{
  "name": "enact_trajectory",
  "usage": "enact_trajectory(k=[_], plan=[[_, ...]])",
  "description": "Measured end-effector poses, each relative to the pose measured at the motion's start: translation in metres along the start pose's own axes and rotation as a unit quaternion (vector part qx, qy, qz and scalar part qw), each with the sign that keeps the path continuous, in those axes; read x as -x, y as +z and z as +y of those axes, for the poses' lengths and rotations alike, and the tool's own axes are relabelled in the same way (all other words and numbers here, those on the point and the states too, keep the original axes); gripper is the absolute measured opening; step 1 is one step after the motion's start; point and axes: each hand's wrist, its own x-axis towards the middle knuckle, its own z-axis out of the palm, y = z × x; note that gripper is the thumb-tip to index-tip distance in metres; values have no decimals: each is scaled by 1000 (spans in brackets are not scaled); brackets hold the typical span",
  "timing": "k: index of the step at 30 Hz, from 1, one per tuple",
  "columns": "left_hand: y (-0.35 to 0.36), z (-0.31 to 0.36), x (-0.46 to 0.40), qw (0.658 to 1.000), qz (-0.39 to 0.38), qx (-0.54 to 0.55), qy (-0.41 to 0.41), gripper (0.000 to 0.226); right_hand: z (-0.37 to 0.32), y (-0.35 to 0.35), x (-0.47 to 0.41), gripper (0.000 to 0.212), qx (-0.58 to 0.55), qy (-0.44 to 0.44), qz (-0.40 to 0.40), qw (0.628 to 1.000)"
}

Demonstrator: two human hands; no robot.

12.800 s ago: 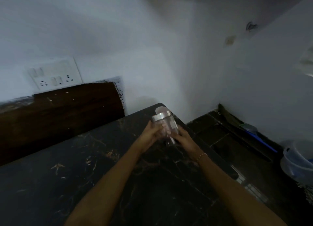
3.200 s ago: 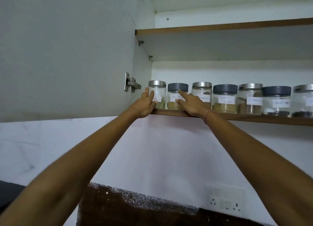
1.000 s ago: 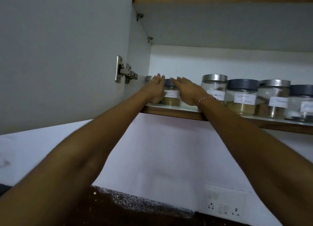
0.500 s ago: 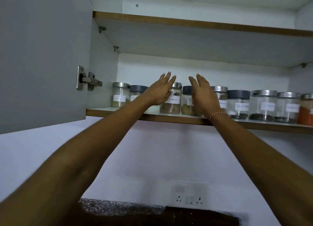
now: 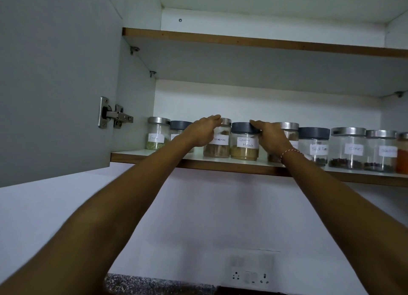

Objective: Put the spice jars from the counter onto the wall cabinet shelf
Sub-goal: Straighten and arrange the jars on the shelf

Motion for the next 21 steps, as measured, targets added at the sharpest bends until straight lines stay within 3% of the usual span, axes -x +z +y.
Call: enact_trajectory(k=[6, 12, 21], plan=[[-1, -21, -11, 999, -26, 30, -36, 44, -4, 15, -17, 51, 16, -9, -35, 999], [3, -42, -21, 988, -44, 131, -74, 27, -15, 30, -37, 51, 38, -9, -84, 996], [17, -63, -39, 979, -81, 167, -84, 31, -20, 52, -63, 42, 81, -5, -141, 987]])
